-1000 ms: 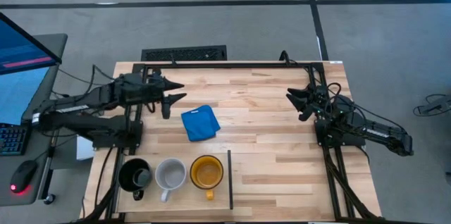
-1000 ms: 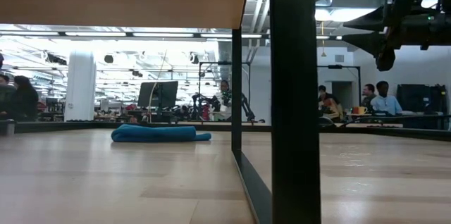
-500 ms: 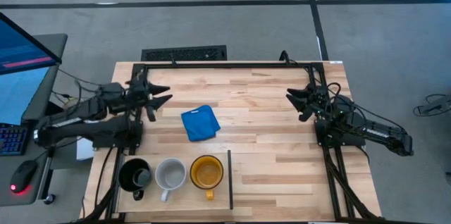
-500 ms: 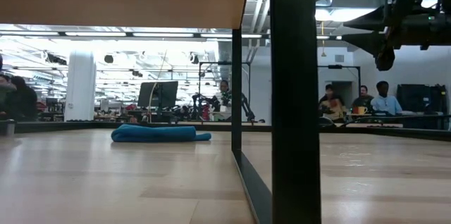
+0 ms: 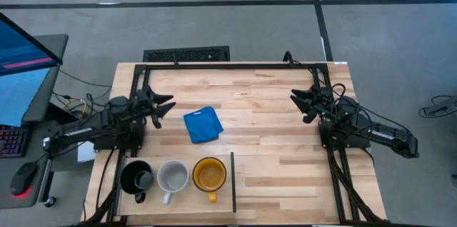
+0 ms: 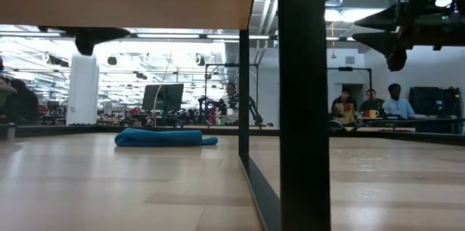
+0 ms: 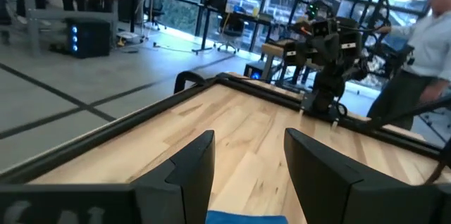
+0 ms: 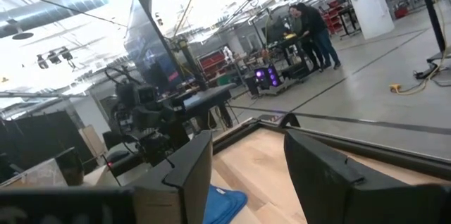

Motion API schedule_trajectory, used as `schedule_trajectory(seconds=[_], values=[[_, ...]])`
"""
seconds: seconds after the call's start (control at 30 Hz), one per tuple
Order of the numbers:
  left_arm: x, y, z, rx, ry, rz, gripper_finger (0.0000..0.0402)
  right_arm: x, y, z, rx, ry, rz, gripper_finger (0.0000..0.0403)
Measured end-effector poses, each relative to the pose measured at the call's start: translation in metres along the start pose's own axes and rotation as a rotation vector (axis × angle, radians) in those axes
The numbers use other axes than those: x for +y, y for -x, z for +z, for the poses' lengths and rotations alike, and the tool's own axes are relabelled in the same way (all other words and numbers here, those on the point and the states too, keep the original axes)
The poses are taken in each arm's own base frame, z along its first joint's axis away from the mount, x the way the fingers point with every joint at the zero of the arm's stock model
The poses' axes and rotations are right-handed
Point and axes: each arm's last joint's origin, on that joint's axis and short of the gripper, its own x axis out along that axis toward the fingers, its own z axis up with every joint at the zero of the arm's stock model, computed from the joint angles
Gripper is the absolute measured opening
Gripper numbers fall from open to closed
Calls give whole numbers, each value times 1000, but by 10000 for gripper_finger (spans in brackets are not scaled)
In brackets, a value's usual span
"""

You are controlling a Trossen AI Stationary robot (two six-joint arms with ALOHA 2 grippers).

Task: Stack small to large cups/mugs on shelf
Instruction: Return to Home Position

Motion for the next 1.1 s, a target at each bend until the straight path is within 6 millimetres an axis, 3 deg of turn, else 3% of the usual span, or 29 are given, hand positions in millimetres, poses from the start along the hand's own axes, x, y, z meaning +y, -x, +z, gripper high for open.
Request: schedule_trajectory(seconds=[0.13,0.5,1.1], values=[[4,-2,-16,-22,20,10,162,0,0,0,0,0,0,200],[10,-1,-37,-77,29,42,162,0,0,0,0,-2,0,200],[10,-3,-40,-60,-16,19,162,0,0,-2,30,136,48,200]])
